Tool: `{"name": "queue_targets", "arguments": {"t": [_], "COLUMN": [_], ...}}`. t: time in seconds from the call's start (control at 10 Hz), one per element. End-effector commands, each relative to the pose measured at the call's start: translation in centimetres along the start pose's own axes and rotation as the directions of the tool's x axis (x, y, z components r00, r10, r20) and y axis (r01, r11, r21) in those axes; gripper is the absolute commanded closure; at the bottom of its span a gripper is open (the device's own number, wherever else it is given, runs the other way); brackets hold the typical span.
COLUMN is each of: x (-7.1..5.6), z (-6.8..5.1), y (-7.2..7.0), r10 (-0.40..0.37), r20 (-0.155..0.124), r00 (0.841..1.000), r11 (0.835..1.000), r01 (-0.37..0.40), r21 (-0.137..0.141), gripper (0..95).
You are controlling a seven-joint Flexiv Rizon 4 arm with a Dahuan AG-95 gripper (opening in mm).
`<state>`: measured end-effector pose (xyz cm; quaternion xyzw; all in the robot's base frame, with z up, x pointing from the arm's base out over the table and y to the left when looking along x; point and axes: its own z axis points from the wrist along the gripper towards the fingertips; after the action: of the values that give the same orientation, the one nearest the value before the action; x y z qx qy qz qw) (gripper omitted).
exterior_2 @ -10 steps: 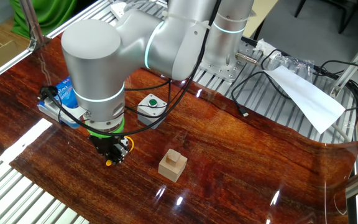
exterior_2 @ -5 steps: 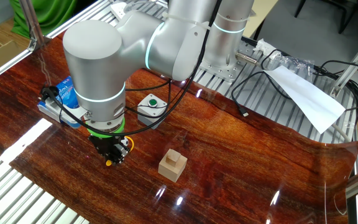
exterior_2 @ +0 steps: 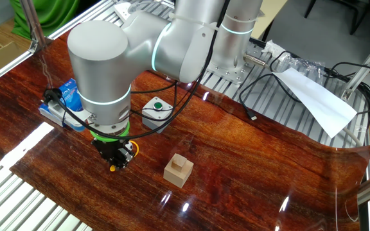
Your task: Remove the bubble ring from the ball
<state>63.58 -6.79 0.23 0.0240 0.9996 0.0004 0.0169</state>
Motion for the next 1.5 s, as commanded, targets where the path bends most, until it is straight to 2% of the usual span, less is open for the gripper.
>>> {"name": "queue_targets", "arguments": {"t": [0.1, 0.5, 1.1, 1.5], "x": [0.0, -0.1, 0.1, 0.3], "z": [0.0, -0.3, -0.5, -1.4], "y": [0.0, 0.0, -0.1, -0.1], "r10": [-0.002, -0.013, -0.022, -0.022], "r20": [0.000, -0.003, -0.001, -0.008], "r00": [1.000, 1.000, 1.000, 1.000], "r11": [1.000, 1.000, 1.000, 0.999], "r01": [0.002, 0.013, 0.022, 0.023], "r21": [0.004, 0.019, 0.020, 0.026], "gripper": [95.0, 95.0, 95.0, 95.0]}}
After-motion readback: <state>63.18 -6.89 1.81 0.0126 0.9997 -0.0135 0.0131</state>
